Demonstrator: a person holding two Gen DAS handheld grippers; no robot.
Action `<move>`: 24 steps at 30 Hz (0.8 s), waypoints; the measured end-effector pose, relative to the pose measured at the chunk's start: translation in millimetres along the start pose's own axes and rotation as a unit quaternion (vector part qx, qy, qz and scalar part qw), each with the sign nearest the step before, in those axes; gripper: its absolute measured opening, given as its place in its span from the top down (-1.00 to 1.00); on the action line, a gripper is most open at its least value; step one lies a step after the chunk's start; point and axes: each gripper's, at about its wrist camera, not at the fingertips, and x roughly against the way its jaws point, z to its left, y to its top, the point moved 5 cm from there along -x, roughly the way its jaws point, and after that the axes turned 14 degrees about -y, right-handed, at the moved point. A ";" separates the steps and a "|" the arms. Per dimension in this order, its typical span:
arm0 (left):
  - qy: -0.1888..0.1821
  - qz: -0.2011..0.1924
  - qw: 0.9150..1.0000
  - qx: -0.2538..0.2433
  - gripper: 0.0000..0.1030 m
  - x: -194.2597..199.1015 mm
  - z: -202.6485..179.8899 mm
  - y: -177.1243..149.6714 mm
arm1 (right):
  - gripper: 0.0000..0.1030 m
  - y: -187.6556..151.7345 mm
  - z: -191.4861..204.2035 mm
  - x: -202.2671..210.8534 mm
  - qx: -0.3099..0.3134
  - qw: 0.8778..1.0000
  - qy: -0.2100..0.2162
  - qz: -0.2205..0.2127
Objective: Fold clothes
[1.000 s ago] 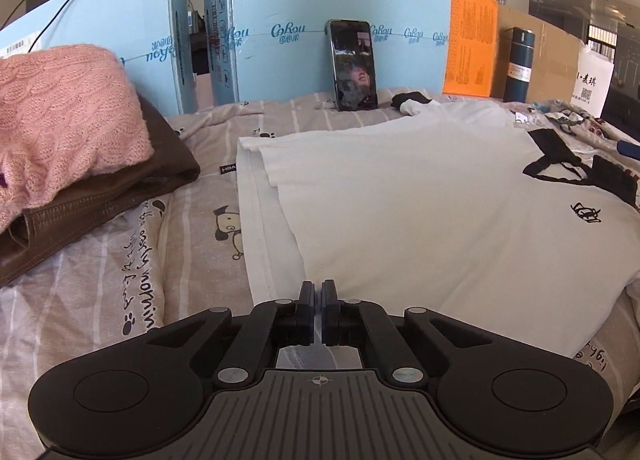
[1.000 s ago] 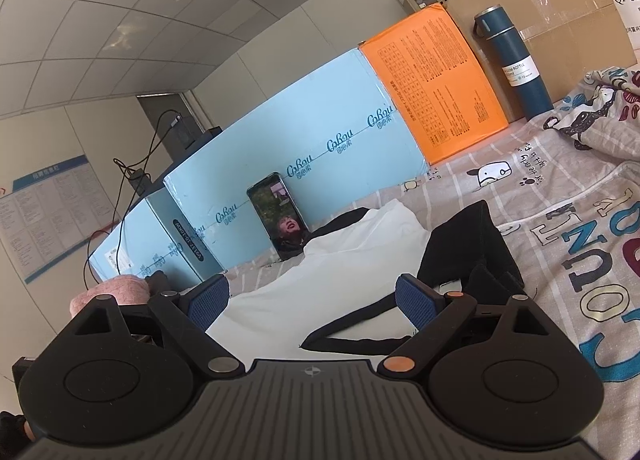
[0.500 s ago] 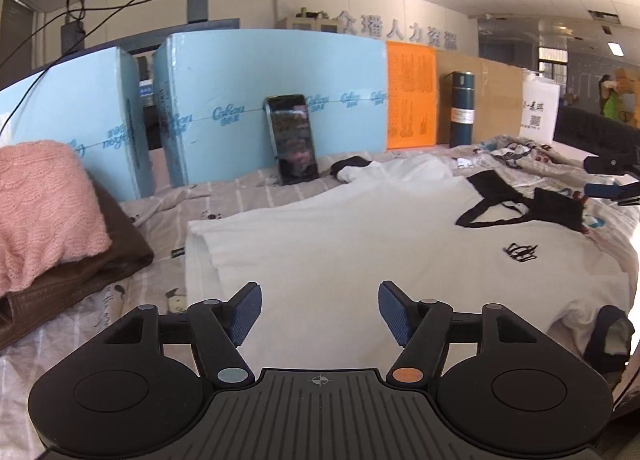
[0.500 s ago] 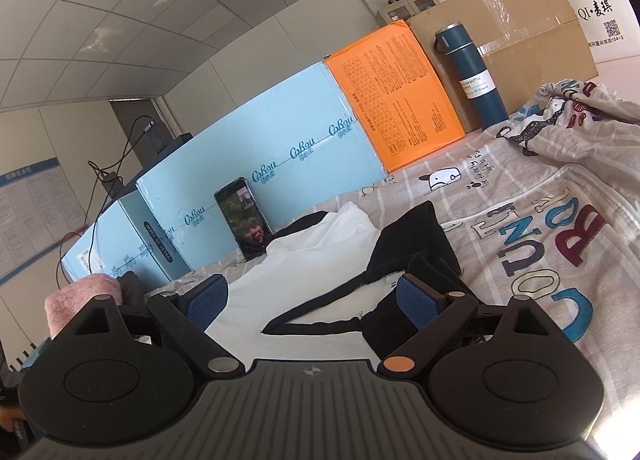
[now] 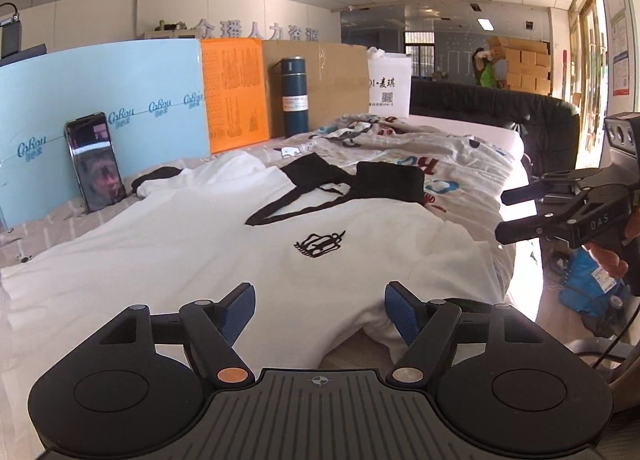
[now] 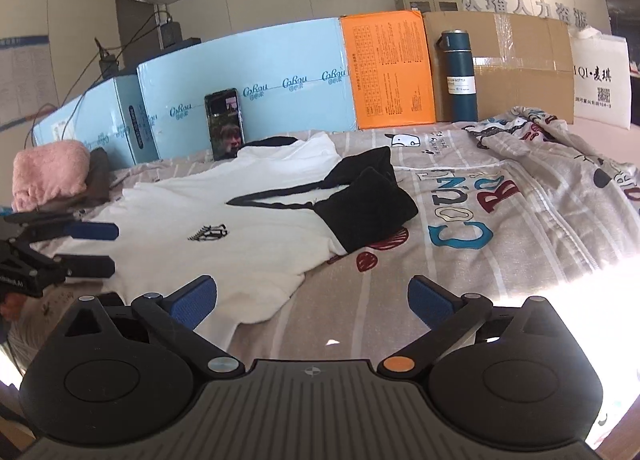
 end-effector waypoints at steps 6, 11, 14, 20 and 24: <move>0.022 -0.005 0.999 0.028 -0.58 9.6 9.3 -7.7 | -1.00 -35.2 18.4 -1.0 0.144 0.988 -0.056 -0.012; 0.016 -0.003 0.997 0.074 -0.62 7.3 19.4 -11.1 | -1.00 -44.1 39.1 -6.4 0.188 0.981 -0.049 -0.023; 0.017 0.003 0.997 0.079 -0.63 2.3 20.7 -14.4 | -1.00 -45.1 51.9 -2.6 0.187 0.982 -0.006 -0.030; 0.007 -0.002 0.996 0.086 -0.67 1.5 21.8 -18.4 | -1.00 -38.8 67.7 7.4 0.158 0.985 0.040 -0.049; -0.003 -0.004 0.995 0.096 -0.74 0.7 24.8 -18.4 | -1.00 -19.0 69.2 21.4 0.106 0.986 0.103 -0.075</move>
